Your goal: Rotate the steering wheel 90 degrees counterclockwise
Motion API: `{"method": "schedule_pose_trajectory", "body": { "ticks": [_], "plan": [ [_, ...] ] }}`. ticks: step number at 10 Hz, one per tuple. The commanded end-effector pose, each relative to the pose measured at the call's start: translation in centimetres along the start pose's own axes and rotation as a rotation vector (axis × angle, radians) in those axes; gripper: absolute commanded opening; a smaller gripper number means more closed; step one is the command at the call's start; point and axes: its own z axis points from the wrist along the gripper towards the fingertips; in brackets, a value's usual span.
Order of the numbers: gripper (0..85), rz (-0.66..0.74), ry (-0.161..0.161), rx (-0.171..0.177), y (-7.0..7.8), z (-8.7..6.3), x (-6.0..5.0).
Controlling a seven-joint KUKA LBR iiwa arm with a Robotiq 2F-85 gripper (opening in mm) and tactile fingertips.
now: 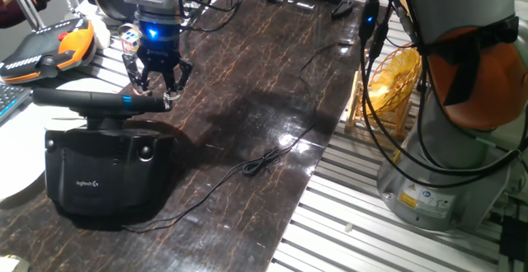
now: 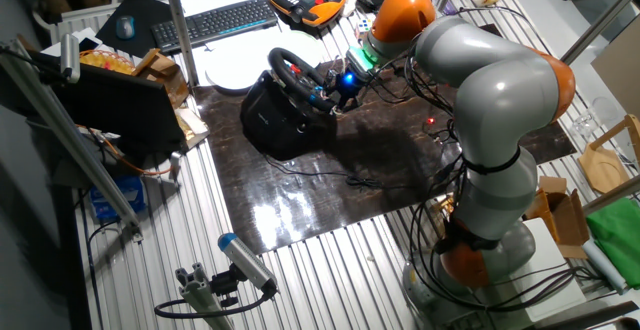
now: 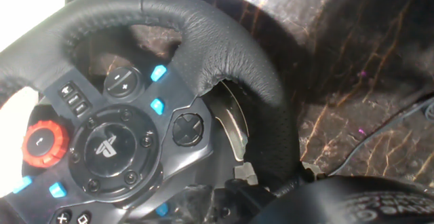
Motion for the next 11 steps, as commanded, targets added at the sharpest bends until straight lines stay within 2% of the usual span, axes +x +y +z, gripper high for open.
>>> {"method": "schedule_pose_trajectory", "body": {
  "ticks": [1,7,11],
  "plan": [
    [0.7,-0.021,0.001,-0.001,0.0,0.1,-0.1],
    [0.7,-0.041,0.013,-0.009,-0.2,0.6,-1.0],
    [0.7,-0.108,0.002,-0.009,-0.2,0.8,-1.5]
  ]
}}
